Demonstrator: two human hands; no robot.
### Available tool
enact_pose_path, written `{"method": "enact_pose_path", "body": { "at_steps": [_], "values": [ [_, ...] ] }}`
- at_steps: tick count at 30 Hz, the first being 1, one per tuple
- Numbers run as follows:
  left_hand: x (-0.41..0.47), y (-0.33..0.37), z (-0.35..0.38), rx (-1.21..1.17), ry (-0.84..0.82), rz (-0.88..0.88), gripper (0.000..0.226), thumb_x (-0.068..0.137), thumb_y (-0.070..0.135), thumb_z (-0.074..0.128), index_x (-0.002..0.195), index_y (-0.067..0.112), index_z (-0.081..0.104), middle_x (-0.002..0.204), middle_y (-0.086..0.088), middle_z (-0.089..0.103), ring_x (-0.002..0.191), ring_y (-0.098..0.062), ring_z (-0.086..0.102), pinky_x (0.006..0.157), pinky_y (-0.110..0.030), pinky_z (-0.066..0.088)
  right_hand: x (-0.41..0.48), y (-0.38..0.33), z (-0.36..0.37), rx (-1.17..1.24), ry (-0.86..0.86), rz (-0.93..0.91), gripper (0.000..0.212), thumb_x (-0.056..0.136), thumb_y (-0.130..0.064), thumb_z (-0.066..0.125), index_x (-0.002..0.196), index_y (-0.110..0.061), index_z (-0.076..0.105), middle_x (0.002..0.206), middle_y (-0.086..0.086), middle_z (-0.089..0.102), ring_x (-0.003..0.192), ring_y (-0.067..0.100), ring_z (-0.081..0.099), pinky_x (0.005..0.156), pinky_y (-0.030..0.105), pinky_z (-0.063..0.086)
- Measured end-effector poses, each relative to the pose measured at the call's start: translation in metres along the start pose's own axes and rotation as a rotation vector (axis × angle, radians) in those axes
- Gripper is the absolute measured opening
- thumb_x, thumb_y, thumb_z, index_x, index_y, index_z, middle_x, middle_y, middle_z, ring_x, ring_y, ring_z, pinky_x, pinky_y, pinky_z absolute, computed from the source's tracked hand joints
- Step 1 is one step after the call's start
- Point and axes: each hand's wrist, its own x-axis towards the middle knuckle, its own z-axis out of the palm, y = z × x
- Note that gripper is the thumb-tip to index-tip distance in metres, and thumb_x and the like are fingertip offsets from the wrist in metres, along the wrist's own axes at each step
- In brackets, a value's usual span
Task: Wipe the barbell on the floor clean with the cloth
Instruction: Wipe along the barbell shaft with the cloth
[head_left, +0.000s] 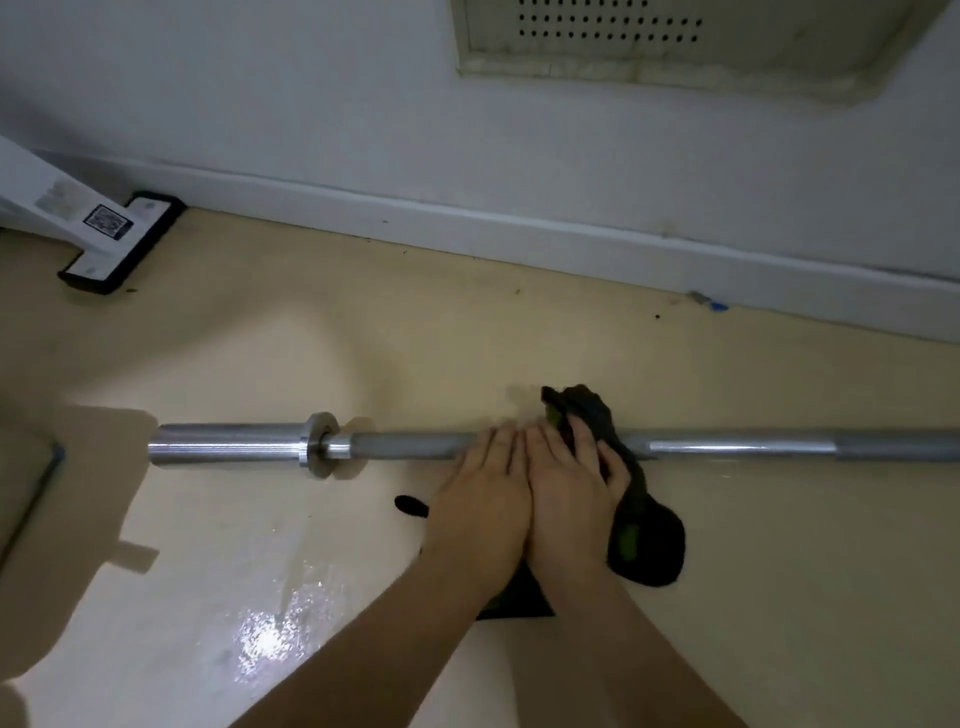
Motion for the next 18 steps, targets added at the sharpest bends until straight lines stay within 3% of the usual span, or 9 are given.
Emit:
{"method": "enact_pose_path", "body": {
  "at_steps": [2,4,7,9,11,12,14,16,18],
  "values": [
    [0.002,0.003,0.009,0.021,-0.031,0.003,0.079,0.084,0.018,0.053,0.149,0.01,0.009,0.157,-0.009,0.013,0.145,-0.024,0.011,0.118,-0.039,0.016,0.004,0.029,-0.016,-0.076,-0.083,-0.2,0.05,0.071,-0.008,0.062,0.119,-0.021,0.061,0.123,-0.007,0.063,0.123,0.022,0.046,0.09,0.042,0.029],
    [0.0,-0.004,0.012,0.08,-0.031,-0.007,0.087,0.076,0.013,0.061,0.148,0.005,0.014,0.155,-0.015,0.022,0.142,-0.029,0.021,0.115,-0.042,0.024,0.008,0.078,-0.048,-0.147,-0.144,-0.2,0.063,0.066,-0.004,0.064,0.126,-0.021,0.056,0.132,-0.007,0.057,0.122,0.024,0.046,0.082,0.045,0.04],
    [0.005,0.0,0.017,0.059,-0.031,-0.013,0.089,0.058,0.012,0.074,0.138,-0.003,0.038,0.139,-0.023,0.047,0.127,-0.038,0.046,0.101,-0.05,0.042,0.004,0.155,-0.081,-0.187,-0.014,0.169,0.063,0.074,0.002,0.053,0.134,-0.015,0.049,0.142,-0.001,0.048,0.123,0.032,0.044,0.079,0.049,0.045],
    [0.01,0.004,0.022,0.051,-0.012,-0.043,0.086,0.056,0.009,0.073,0.135,-0.006,0.042,0.135,-0.025,0.05,0.124,-0.041,0.048,0.098,-0.053,0.044,0.005,0.167,-0.088,-0.068,0.119,0.394,0.061,0.077,0.004,0.041,0.137,-0.01,0.045,0.143,0.009,0.046,0.122,0.037,0.043,0.092,0.05,0.044],
    [0.012,0.011,0.02,0.068,-0.013,-0.07,0.087,0.062,0.01,0.07,0.14,-0.005,0.033,0.141,-0.025,0.042,0.131,-0.041,0.039,0.105,-0.052,0.037,0.012,0.132,-0.077,0.039,0.139,0.566,0.063,0.077,0.01,0.048,0.136,-0.011,0.046,0.139,0.017,0.046,0.121,0.037,0.044,0.098,0.045,0.041],
    [0.014,0.014,0.017,0.086,-0.026,-0.072,0.088,0.069,0.014,0.066,0.144,-0.004,0.023,0.148,-0.023,0.033,0.136,-0.039,0.03,0.111,-0.049,0.03,0.013,0.104,-0.068,0.073,0.082,0.538,0.063,0.075,0.011,0.053,0.133,-0.013,0.049,0.137,0.015,0.048,0.121,0.037,0.045,0.094,0.046,0.043],
    [0.016,0.012,0.012,0.124,-0.041,-0.063,0.085,0.083,0.021,0.054,0.148,0.002,0.002,0.156,-0.016,0.011,0.144,-0.032,0.009,0.118,-0.041,0.014,0.008,0.049,-0.046,0.027,-0.065,0.196,0.065,0.067,0.008,0.066,0.127,-0.014,0.055,0.132,0.006,0.056,0.122,0.035,0.047,0.081,0.048,0.043],
    [0.017,0.007,0.007,0.139,-0.065,-0.035,0.083,0.086,0.021,0.049,0.148,0.007,-0.005,0.158,-0.011,0.004,0.145,-0.026,0.003,0.119,-0.035,0.009,0.008,0.05,-0.043,-0.046,-0.15,-0.103,0.074,0.058,0.002,0.074,0.127,-0.017,0.055,0.129,0.0,0.059,0.12,0.033,0.05,0.074,0.046,0.043],
    [0.017,0.002,0.005,0.087,-0.038,-0.021,0.084,0.085,0.018,0.05,0.148,0.009,-0.005,0.158,-0.009,0.004,0.145,-0.023,0.003,0.118,-0.033,0.009,0.014,0.099,-0.059,-0.092,-0.142,-0.097,0.075,0.064,0.003,0.067,0.132,-0.021,0.048,0.134,0.0,0.055,0.117,0.032,0.05,0.077,0.045,0.046]
  ]
}}
